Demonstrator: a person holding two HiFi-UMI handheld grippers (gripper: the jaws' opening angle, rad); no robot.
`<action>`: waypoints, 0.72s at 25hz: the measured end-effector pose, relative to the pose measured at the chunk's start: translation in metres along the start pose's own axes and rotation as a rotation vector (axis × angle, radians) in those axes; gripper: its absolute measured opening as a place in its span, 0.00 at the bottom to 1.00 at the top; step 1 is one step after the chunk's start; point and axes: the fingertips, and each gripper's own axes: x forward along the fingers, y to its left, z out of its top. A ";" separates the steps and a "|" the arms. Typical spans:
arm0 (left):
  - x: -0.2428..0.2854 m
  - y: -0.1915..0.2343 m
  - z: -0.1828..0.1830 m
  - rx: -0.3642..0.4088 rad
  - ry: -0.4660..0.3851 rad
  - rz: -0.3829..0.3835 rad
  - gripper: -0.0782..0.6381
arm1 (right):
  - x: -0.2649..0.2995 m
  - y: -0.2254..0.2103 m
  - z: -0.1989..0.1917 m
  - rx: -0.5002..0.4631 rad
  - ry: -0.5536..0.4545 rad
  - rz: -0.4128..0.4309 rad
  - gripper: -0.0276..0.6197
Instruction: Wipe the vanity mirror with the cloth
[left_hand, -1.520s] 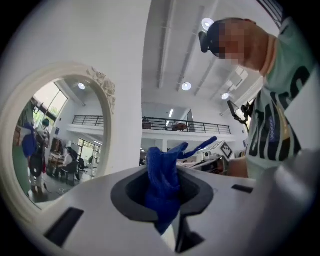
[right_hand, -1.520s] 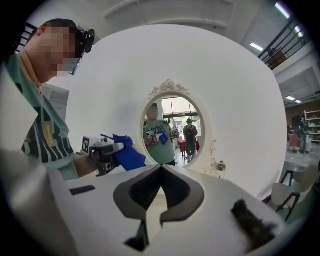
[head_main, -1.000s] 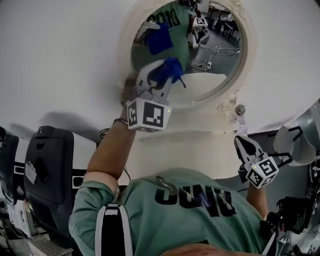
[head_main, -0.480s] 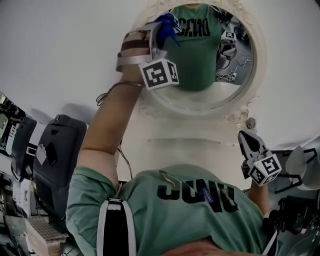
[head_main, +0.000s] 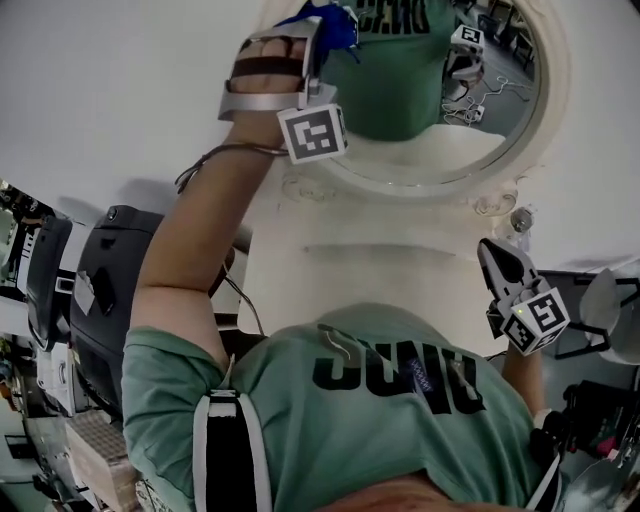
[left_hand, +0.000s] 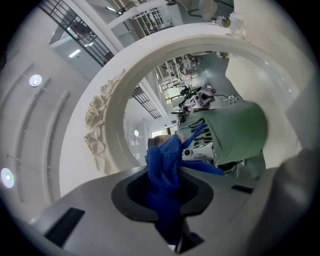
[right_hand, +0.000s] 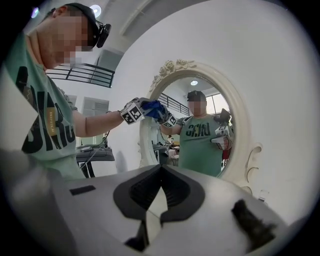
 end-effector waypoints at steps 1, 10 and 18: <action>-0.004 -0.011 -0.003 0.017 0.003 -0.021 0.21 | 0.000 0.000 -0.001 0.004 0.004 0.000 0.05; -0.057 -0.147 -0.017 0.097 0.031 -0.270 0.21 | 0.014 0.010 -0.011 0.025 0.066 0.026 0.05; -0.115 -0.308 0.055 0.060 -0.067 -0.661 0.21 | 0.025 0.016 -0.020 0.044 0.102 0.039 0.05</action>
